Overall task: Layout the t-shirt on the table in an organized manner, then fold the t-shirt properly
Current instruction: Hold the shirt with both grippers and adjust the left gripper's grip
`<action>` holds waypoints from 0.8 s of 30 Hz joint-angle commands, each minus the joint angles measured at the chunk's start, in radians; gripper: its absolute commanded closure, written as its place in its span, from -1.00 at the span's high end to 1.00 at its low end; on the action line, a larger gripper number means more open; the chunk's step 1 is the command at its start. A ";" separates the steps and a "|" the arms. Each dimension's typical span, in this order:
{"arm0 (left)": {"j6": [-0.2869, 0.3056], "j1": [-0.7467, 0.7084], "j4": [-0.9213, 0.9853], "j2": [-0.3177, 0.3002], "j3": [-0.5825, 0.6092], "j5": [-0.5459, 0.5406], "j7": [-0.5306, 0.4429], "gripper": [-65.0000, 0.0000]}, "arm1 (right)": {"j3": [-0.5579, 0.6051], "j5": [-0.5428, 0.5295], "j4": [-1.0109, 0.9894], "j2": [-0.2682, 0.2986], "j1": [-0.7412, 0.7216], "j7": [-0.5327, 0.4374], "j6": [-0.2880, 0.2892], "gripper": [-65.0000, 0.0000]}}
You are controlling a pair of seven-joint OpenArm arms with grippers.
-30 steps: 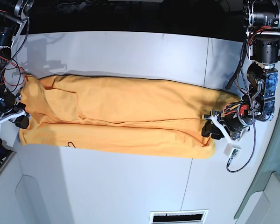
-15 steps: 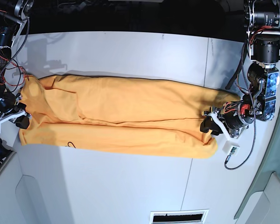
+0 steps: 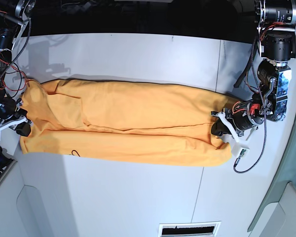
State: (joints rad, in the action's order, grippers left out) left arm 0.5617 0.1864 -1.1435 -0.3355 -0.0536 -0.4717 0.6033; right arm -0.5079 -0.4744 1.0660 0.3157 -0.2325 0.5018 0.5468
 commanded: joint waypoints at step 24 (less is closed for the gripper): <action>0.025 0.029 -0.112 -0.042 -0.005 -0.018 0.029 -0.52 | -0.002 -0.016 0.020 0.019 -0.019 -0.019 0.010 -1.00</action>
State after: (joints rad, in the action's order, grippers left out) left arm 0.5800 0.1940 -1.2369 -0.3653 -0.0536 -0.4725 0.6506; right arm -0.5079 -0.4747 1.0660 0.3157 -0.2325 0.5018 0.5468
